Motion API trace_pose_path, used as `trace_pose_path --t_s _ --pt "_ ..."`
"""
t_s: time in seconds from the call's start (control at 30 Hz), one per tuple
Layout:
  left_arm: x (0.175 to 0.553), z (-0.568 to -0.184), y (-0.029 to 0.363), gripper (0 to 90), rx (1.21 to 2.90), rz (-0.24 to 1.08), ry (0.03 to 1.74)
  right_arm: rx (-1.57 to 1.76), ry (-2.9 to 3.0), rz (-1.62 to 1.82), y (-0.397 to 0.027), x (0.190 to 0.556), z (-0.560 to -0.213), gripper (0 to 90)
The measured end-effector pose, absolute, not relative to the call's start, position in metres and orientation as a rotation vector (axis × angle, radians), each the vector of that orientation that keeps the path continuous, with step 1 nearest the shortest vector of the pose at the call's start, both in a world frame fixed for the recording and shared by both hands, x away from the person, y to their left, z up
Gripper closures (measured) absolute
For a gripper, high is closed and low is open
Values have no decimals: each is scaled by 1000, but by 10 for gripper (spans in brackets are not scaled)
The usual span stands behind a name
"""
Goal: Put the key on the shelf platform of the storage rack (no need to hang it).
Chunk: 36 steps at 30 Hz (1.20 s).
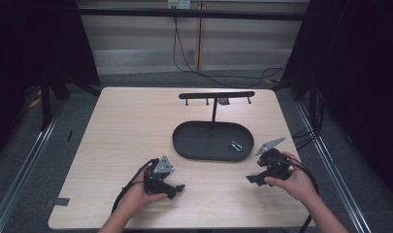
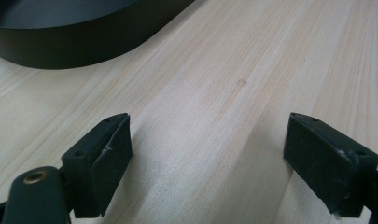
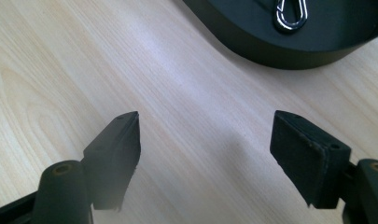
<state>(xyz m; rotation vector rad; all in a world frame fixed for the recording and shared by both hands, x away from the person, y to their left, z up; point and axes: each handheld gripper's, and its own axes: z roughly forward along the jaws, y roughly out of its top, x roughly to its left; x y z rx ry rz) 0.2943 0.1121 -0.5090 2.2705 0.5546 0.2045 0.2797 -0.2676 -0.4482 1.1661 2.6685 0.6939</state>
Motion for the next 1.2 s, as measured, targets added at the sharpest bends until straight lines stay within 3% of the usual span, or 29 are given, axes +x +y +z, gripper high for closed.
trace_pose_path --t_s 1.2 --pt "294 -509 112 150 2270 205 555 1154 2628 718 -309 256 -488 216"
